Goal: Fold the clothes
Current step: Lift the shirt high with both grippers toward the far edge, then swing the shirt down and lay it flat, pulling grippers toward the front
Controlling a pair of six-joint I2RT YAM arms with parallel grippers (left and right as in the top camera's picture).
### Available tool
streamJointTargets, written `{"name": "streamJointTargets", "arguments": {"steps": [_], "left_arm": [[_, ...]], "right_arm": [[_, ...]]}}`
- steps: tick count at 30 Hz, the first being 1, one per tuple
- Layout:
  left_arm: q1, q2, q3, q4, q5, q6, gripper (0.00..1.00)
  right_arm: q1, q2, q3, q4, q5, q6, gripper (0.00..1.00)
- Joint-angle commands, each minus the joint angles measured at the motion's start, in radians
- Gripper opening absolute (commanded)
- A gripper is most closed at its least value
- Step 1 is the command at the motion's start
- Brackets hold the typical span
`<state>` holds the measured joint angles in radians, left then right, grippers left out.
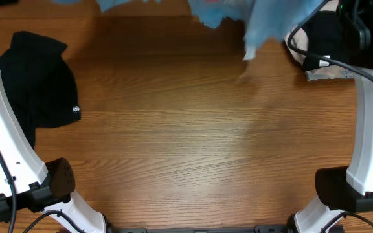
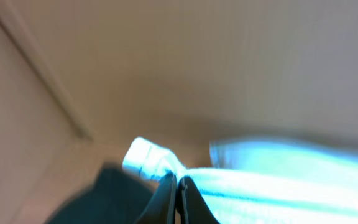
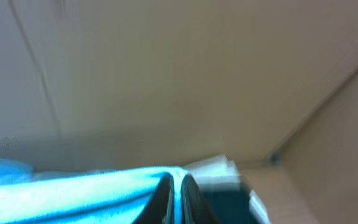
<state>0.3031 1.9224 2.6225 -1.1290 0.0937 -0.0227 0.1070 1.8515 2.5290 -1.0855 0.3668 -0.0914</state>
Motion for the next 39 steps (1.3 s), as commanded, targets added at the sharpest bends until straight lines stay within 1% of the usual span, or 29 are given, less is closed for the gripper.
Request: {"name": "streamJointTargets", "arguments": {"steps": [1, 5, 8, 12, 15, 17, 20, 24, 28, 33, 34, 39], "left_arm": [[0.037, 0.035, 0.010, -0.147, -0.079, 0.054, 0.04], [0.037, 0.082, 0.010, -0.337, -0.075, 0.043, 0.04], [0.038, 0.101, 0.010, -0.440, -0.076, 0.034, 0.04], [0.044, 0.104, 0.010, -0.557, -0.076, 0.034, 0.04], [0.046, 0.090, -0.024, -0.561, -0.066, 0.021, 0.04], [0.046, 0.071, -0.058, -0.561, -0.061, 0.019, 0.04], [0.046, 0.002, -0.181, -0.561, -0.077, 0.019, 0.04], [0.057, -0.121, -0.400, -0.560, -0.082, 0.019, 0.04], [0.058, -0.232, -0.570, -0.543, -0.074, 0.013, 0.04], [0.056, -0.359, -0.720, -0.524, -0.075, -0.011, 0.04], [0.056, -0.392, -0.756, -0.524, -0.075, -0.013, 0.04], [0.057, -0.502, -0.866, -0.526, -0.079, -0.038, 0.04]], "right_arm": [[-0.063, 0.047, 0.010, -0.151, -0.044, 0.104, 0.04], [-0.097, 0.080, 0.010, -0.335, -0.186, 0.184, 0.04], [-0.116, 0.083, 0.010, -0.417, -0.266, 0.220, 0.04], [-0.131, 0.071, 0.010, -0.525, -0.295, 0.269, 0.04], [-0.131, 0.063, 0.010, -0.609, -0.295, 0.283, 0.04], [-0.131, 0.042, -0.012, -0.608, -0.336, 0.283, 0.04], [-0.130, -0.013, -0.065, -0.608, -0.371, 0.301, 0.04], [-0.130, -0.146, -0.226, -0.608, -0.362, 0.324, 0.04], [-0.135, -0.320, -0.465, -0.608, -0.359, 0.328, 0.04], [-0.135, -0.514, -0.744, -0.608, -0.361, 0.333, 0.07], [-0.135, -0.565, -0.814, -0.608, -0.360, 0.352, 0.08], [-0.135, -0.697, -0.978, -0.608, -0.362, 0.406, 0.08]]}}
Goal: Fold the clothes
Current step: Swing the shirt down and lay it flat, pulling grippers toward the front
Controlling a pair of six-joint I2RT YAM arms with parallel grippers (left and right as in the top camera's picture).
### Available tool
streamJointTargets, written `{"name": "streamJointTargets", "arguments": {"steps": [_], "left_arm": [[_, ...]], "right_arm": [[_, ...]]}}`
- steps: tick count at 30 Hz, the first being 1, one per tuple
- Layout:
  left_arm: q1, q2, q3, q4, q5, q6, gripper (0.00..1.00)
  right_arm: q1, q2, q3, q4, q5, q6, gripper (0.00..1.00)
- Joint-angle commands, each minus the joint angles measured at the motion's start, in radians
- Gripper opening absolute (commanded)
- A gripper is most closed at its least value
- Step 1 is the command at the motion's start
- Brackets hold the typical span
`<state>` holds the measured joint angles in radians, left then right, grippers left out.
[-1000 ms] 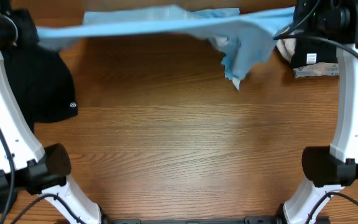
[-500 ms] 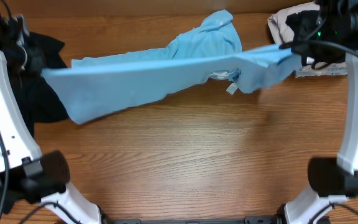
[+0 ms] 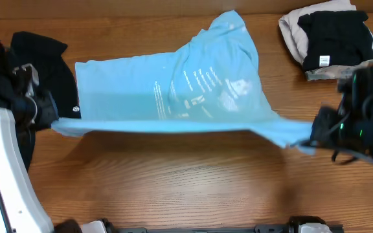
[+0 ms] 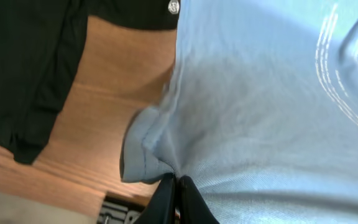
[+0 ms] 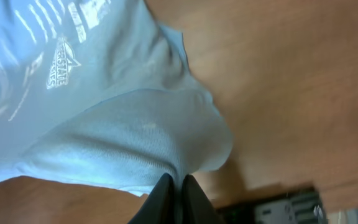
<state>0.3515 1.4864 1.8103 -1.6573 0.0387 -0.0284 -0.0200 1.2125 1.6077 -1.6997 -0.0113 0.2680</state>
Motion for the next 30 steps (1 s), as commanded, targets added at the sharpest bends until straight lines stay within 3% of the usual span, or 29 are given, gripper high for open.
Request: {"name": "streamJointTargets", "arguments": {"steps": [1, 11, 18, 30], "left_arm": [[0.008, -0.087, -0.074, 0.002, -0.024, -0.037, 0.04], [0.008, -0.301, -0.328, 0.092, -0.097, -0.176, 0.04], [0.009, -0.318, -0.393, 0.216, -0.209, -0.250, 0.04], [0.009, -0.310, -0.588, 0.266, -0.163, -0.284, 0.04]], "right_arm": [[-0.008, -0.083, -0.082, 0.006, 0.016, 0.058, 0.08], [-0.008, -0.103, -0.238, 0.040, 0.013, 0.081, 0.07], [-0.007, -0.035, -0.259, 0.215, -0.065, -0.001, 0.04], [-0.007, 0.018, -0.261, 0.098, -0.078, -0.035, 0.04]]}}
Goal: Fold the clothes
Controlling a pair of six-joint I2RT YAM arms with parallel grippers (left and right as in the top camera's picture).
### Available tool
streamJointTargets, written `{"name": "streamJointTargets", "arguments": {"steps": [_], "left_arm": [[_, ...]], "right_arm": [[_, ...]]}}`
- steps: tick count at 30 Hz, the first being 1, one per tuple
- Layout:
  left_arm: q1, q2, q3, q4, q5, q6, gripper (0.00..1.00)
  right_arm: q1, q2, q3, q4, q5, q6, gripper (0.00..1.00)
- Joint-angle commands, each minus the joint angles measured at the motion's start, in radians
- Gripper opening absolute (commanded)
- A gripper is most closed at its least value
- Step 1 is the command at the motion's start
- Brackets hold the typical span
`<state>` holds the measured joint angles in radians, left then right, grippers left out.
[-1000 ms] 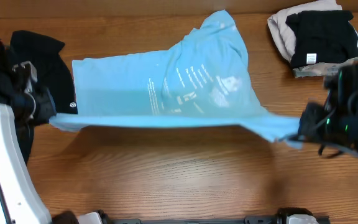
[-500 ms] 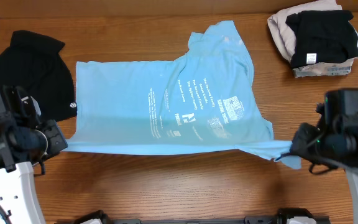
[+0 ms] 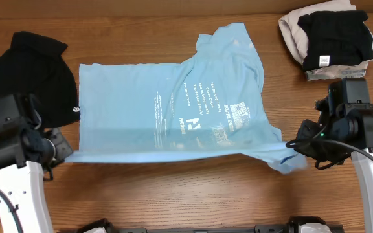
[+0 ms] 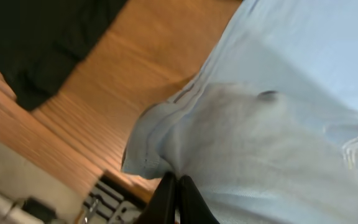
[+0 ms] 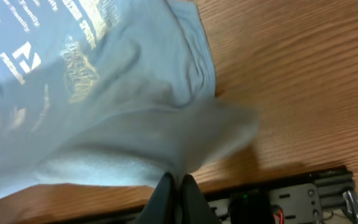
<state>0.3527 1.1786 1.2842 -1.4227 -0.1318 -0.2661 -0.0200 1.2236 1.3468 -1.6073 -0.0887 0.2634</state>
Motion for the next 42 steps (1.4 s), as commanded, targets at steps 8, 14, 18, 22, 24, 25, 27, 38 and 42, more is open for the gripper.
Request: {"name": "streamJointTargets", "arguments": {"steps": [8, 14, 18, 22, 24, 25, 27, 38, 42], "left_arm": [[0.008, 0.021, -0.187, 0.199, 0.032, -0.050, 0.04], [0.007, 0.082, -0.215, 0.326, 0.038, -0.064, 0.04], [0.007, 0.159, -0.217, 0.413, 0.047, -0.064, 0.04], [0.007, 0.249, -0.217, 0.494, 0.081, -0.064, 0.04], [0.007, 0.299, -0.217, 0.525, 0.097, -0.063, 0.04], [0.007, 0.325, -0.217, 0.537, 0.100, -0.063, 0.04], [0.007, 0.370, -0.217, 0.557, 0.100, -0.063, 0.04], [0.007, 0.499, -0.211, 0.692, 0.107, -0.002, 0.76], [0.006, 0.495, -0.122, 0.684, 0.152, 0.066, 0.92]], "right_arm": [[0.003, 0.113, -0.001, 0.154, -0.006, -0.059, 0.05], [0.047, 0.263, 0.000, 0.323, 0.001, -0.058, 0.05], [0.047, 0.361, 0.000, 0.421, 0.001, -0.057, 0.05], [0.047, 0.456, 0.000, 0.508, 0.000, -0.058, 0.05], [0.047, 0.496, 0.000, 0.542, 0.000, -0.059, 0.05], [0.047, 0.513, 0.000, 0.559, 0.000, -0.059, 0.05], [0.048, 0.539, 0.000, 0.583, 0.000, -0.059, 0.05], [0.048, 0.558, 0.011, 0.660, 0.000, -0.064, 0.61], [0.048, 0.558, 0.081, 0.635, -0.037, -0.113, 0.64]]}}
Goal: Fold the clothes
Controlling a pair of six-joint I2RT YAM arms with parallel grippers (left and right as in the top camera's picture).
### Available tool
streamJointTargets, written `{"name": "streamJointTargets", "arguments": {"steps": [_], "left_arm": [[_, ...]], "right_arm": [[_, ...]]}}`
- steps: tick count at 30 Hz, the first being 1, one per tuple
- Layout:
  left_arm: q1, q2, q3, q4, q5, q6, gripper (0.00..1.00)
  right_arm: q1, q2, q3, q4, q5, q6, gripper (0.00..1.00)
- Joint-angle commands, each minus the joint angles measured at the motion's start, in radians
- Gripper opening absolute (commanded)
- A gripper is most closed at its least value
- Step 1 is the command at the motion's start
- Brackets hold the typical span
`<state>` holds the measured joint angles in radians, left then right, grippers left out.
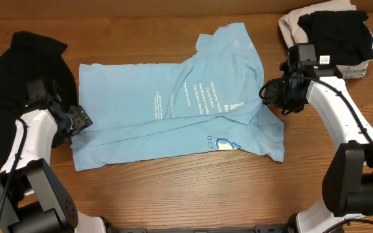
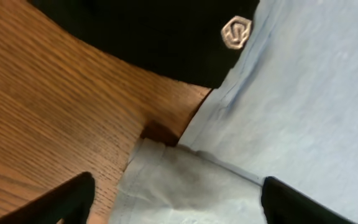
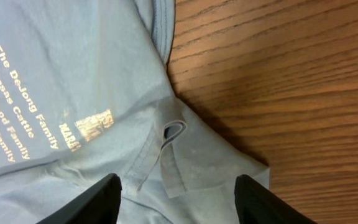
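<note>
A light blue T-shirt with gold print lies flat on the wooden table. Its near part is doubled back over the middle and covers part of the print. My left gripper rests at the shirt's left edge, open, with blue cloth lying loose between its fingers. My right gripper sits at the shirt's right side, open, over a wrinkled sleeve seam, gripping nothing.
A black garment lies crumpled at the left, touching the shirt's edge; its logo button shows in the left wrist view. A stack of folded beige and black clothes sits at the back right corner.
Both grippers were shut on the shirt's near corners at the front. Now they are farther back and open, and the near part lies folded over the shirt.
First both grippers held the shirt high at the back of the table. Then it hung stretched between them over the middle. Then it lay spread with only the near edge held. Now that edge is folded back and released.
</note>
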<state>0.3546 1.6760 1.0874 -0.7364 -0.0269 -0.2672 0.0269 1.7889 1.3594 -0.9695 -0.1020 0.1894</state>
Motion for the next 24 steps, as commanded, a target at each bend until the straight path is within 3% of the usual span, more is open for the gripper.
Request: {"name": "streamJointTargets", "arguments": {"steps": [1, 7, 12, 24], "left_arm": [[0.005, -0.003, 0.121, -0.017, 0.087, 0.102, 0.97], [-0.033, -0.002, 0.368, -0.067, 0.229, 0.212, 1.00], [-0.110, 0.020, 0.529, -0.059, 0.158, 0.278, 1.00], [-0.144, 0.392, 0.823, -0.059, 0.116, 0.343, 1.00]], "right_arm": [[0.002, -0.007, 0.105, -0.022, -0.031, -0.053, 0.66], [0.037, -0.007, 0.306, -0.051, 0.001, -0.117, 0.71], [0.063, 0.002, 0.436, 0.034, 0.028, -0.168, 0.75], [0.069, 0.184, 0.489, 0.349, 0.144, -0.364, 0.79]]}}
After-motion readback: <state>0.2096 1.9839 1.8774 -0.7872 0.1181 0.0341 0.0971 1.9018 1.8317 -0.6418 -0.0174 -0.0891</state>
